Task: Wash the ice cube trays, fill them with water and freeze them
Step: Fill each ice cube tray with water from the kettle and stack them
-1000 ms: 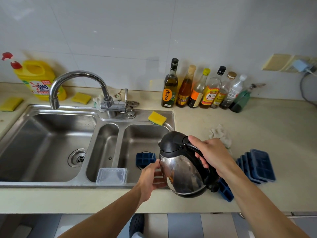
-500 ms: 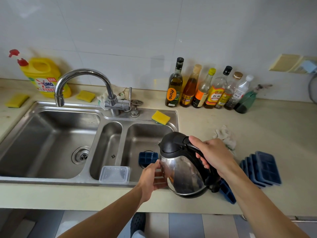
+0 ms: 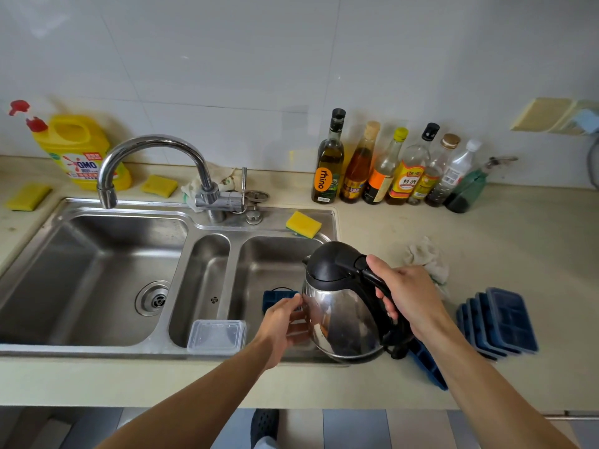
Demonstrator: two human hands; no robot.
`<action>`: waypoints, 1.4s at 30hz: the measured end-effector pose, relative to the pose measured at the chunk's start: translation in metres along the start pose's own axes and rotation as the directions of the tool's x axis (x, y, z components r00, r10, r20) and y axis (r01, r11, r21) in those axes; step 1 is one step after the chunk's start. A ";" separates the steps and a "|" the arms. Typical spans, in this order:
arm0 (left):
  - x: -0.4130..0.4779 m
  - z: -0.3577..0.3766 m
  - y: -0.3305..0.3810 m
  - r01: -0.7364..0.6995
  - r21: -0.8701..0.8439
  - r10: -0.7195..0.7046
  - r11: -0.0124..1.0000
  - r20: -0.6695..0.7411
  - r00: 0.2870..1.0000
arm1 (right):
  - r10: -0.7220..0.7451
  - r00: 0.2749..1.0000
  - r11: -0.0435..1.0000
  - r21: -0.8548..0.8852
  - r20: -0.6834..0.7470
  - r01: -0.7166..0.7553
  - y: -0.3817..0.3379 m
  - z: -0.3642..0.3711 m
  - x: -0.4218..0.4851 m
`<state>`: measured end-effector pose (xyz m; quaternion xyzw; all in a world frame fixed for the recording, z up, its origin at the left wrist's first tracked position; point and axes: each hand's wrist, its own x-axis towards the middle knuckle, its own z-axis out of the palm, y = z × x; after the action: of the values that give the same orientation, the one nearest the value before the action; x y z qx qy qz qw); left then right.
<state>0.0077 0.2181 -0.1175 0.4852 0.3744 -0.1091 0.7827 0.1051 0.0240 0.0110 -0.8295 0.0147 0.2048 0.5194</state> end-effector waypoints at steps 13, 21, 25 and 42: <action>0.030 0.045 0.114 -0.376 0.397 0.283 0.837 0.275 0.919 | 0.026 0.962 0.967 0.250 -0.273 0.044 0.022 -0.010 0.054; 0.075 0.085 0.149 -0.419 0.505 0.236 0.755 0.387 0.891 | 0.070 0.922 0.962 0.270 -0.380 0.038 0.024 -0.020 0.102; 0.099 0.098 0.154 -0.413 0.492 0.220 0.766 0.403 0.889 | 0.064 0.924 0.963 0.267 -0.377 0.043 0.029 -0.025 0.120; 0.087 0.004 0.118 -0.240 0.681 0.372 0.692 -0.051 0.927 | -0.594 0.726 0.791 -0.414 -0.346 0.450 0.014 0.015 0.086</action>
<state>0.1335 0.2912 -0.0965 0.7947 0.2954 -0.0569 0.5272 0.1759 0.0466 -0.0374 -0.8919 -0.1312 -0.1538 0.4046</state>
